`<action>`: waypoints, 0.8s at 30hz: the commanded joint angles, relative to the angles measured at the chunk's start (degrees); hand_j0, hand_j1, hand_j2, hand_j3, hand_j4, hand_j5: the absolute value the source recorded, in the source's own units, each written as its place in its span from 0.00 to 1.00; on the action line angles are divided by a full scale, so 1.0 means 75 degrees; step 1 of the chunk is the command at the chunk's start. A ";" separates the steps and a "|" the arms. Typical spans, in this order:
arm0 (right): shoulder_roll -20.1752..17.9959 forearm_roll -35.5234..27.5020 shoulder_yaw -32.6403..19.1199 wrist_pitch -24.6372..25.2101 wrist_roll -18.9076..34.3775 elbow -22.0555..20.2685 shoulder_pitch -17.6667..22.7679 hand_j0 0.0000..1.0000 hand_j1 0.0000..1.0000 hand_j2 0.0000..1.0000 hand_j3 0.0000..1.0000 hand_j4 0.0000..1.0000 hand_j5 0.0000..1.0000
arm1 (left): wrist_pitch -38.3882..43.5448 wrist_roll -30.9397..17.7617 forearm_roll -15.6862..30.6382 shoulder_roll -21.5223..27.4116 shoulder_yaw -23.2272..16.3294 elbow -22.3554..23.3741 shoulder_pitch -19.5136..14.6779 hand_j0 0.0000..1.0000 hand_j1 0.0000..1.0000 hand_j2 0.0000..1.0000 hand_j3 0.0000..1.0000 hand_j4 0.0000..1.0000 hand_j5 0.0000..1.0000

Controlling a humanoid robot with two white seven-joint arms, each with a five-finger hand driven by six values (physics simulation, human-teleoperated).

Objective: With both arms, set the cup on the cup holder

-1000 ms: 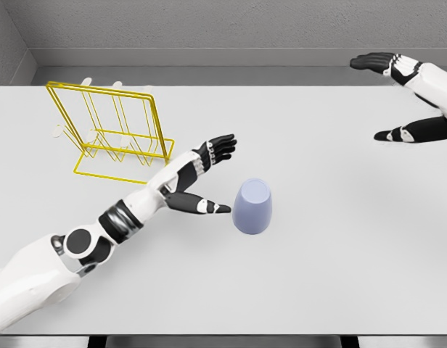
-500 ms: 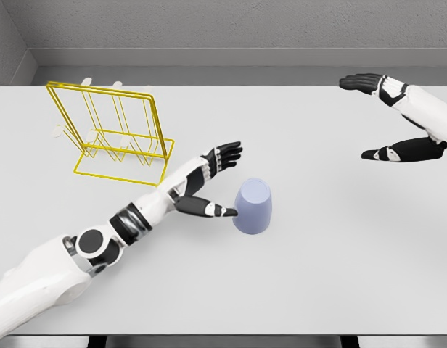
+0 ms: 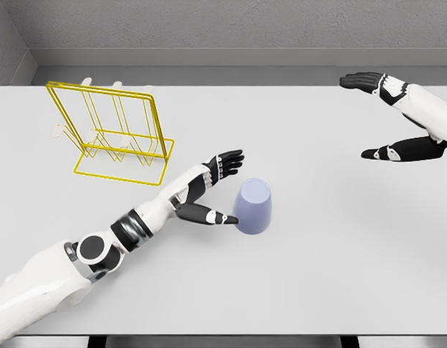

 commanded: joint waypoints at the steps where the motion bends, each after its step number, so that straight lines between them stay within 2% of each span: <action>1: -0.0005 -0.0060 -0.0002 0.0015 -0.0004 0.0004 0.0000 1.00 1.00 1.00 1.00 1.00 1.00 | 0.0011 -0.0009 0.0010 -0.0016 -0.0001 0.0033 0.0000 1.00 1.00 1.00 1.00 1.00 1.00; 11: 0.0006 -0.0071 -0.0002 0.0015 -0.0004 0.0039 0.0000 1.00 1.00 1.00 1.00 1.00 1.00 | 0.0011 -0.0033 0.0010 -0.0192 -0.0189 0.0525 0.0000 1.00 1.00 1.00 1.00 1.00 1.00; 24: 0.0006 -0.0071 -0.0002 0.0015 -0.0016 0.0051 0.0012 1.00 1.00 1.00 1.00 1.00 1.00 | 0.0046 -0.0033 -0.0002 -0.0379 -0.0329 0.0514 -0.0047 1.00 1.00 1.00 1.00 1.00 1.00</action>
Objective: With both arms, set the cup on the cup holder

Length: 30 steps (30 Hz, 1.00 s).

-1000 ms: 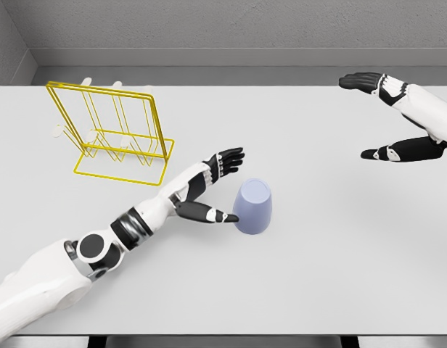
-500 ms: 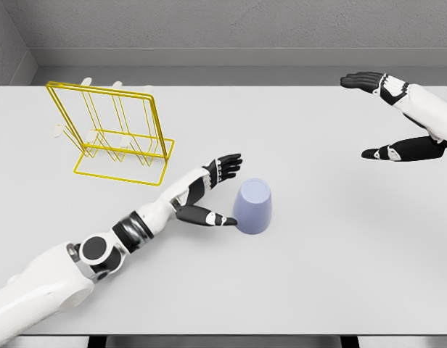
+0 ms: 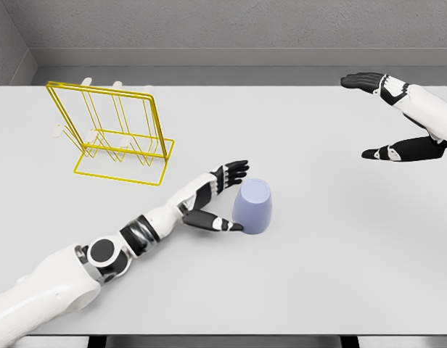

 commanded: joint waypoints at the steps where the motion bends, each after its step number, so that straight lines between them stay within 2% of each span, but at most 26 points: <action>1: -0.0009 -0.0059 -0.0002 0.0014 0.0000 -0.0002 0.0000 1.00 1.00 1.00 1.00 1.00 1.00 | 0.0010 -0.0001 0.0006 -0.0056 -0.0028 -0.0032 0.0000 1.00 1.00 1.00 1.00 1.00 1.00; 19: -0.0009 -0.0070 -0.0002 0.0014 -0.0012 0.0092 0.0012 1.00 1.00 1.00 1.00 1.00 1.00 | 0.0127 -0.0013 -0.0041 -0.0267 -0.0180 -0.0091 -0.0035 1.00 1.00 1.00 1.00 1.00 1.00; 23: -0.0009 -0.0082 -0.0013 0.0014 -0.0012 0.0080 0.0012 1.00 1.00 1.00 1.00 1.00 1.00 | 0.0045 -0.0071 -0.0041 -0.0267 -0.0192 -0.0091 -0.0035 0.91 0.91 0.91 0.91 0.91 0.91; 24: -0.0009 -0.0082 -0.0002 0.0014 -0.0012 0.0080 0.0012 1.00 1.00 1.00 1.00 1.00 1.00 | -0.0049 -0.0060 -0.0029 -0.0267 -0.0180 -0.0091 -0.0035 0.85 0.85 0.85 0.85 0.85 0.85; 25: -0.0009 -0.0082 -0.0002 0.0014 -0.0012 0.0080 0.0012 1.00 1.00 1.00 1.00 1.00 1.00 | -0.0248 -0.0060 -0.0029 -0.0267 -0.0180 -0.0091 -0.0035 0.75 0.75 0.75 0.75 0.75 0.75; 28: -0.0009 -0.0082 -0.0002 0.0014 -0.0012 0.0080 0.0012 1.00 1.00 1.00 1.00 1.00 1.00 | -0.0307 -0.0060 -0.0029 -0.0267 -0.0180 -0.0091 -0.0035 0.72 0.72 0.72 0.72 0.72 0.72; 30: -0.0009 -0.0082 -0.0002 0.0014 -0.0012 0.0080 0.0012 1.00 1.00 1.00 1.00 1.00 1.00 | -0.0330 -0.0060 -0.0040 -0.0267 -0.0180 -0.0091 -0.0047 0.67 0.67 0.67 0.67 0.67 0.67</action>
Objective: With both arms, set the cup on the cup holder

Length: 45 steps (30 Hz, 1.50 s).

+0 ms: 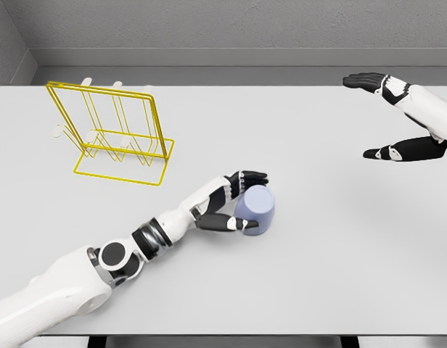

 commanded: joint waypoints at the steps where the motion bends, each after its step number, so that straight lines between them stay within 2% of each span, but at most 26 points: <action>1: -0.0017 -0.0059 -0.0001 0.0014 -0.0006 -0.0001 0.0000 1.00 1.00 1.00 1.00 1.00 1.00 | -0.0076 -0.0002 0.0013 -0.0001 0.0014 -0.0005 0.0000 0.67 0.67 0.67 0.67 0.67 0.67; 17: -0.0017 -0.0071 -0.0001 0.0014 -0.0006 -0.0013 0.0012 1.00 1.00 1.00 1.00 1.00 1.00 | -0.0287 0.0010 0.0013 -0.0001 0.0037 -0.0005 0.0000 0.64 0.64 0.64 0.64 0.64 0.64; 26: -0.0017 -0.0071 -0.0013 0.0014 -0.0006 -0.0013 0.0012 1.00 1.00 1.00 1.00 1.00 1.00 | -0.0486 0.0021 0.0049 -0.0001 0.0107 -0.0275 -0.0047 0.64 0.64 0.64 0.64 0.64 0.64; 31: -0.0029 -0.0071 -0.0001 0.0014 -0.0006 -0.0013 0.0012 1.00 1.00 1.00 1.00 1.00 1.00 | -0.0767 0.0021 0.0049 0.0010 0.0189 -0.0298 -0.0047 0.60 0.60 0.60 0.60 0.60 0.60; 45: -0.0029 -0.0083 -0.0013 0.0014 -0.0006 -0.0025 0.0023 1.00 1.00 1.00 1.00 1.00 1.00 | -0.0744 0.0033 0.0037 0.0303 0.0810 -0.1189 0.0023 0.59 0.59 0.59 0.59 0.59 0.59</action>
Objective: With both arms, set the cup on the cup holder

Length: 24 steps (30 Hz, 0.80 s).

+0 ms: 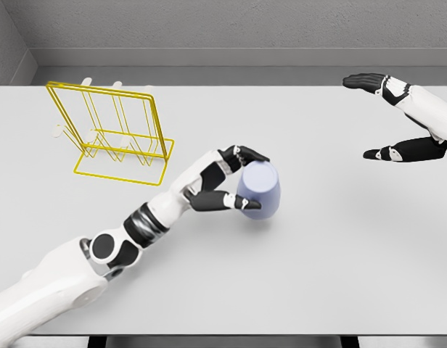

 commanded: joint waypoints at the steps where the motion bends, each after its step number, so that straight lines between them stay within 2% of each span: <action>1: -0.0009 -0.0059 0.0004 0.0014 -0.0005 -0.0003 0.0000 1.00 1.00 1.00 1.00 1.00 1.00 | 0.0003 0.0003 0.0016 0.0185 0.0197 -0.0229 0.0012 0.59 0.59 0.59 0.59 0.59 0.59; 24: 0.0026 -0.0082 -0.0008 0.0014 -0.0017 -0.0026 0.0012 1.00 1.00 1.00 1.00 1.00 1.00 | 0.0015 0.0014 0.0062 0.0958 0.0971 -0.0991 0.0152 0.59 0.59 0.59 0.59 0.59 0.59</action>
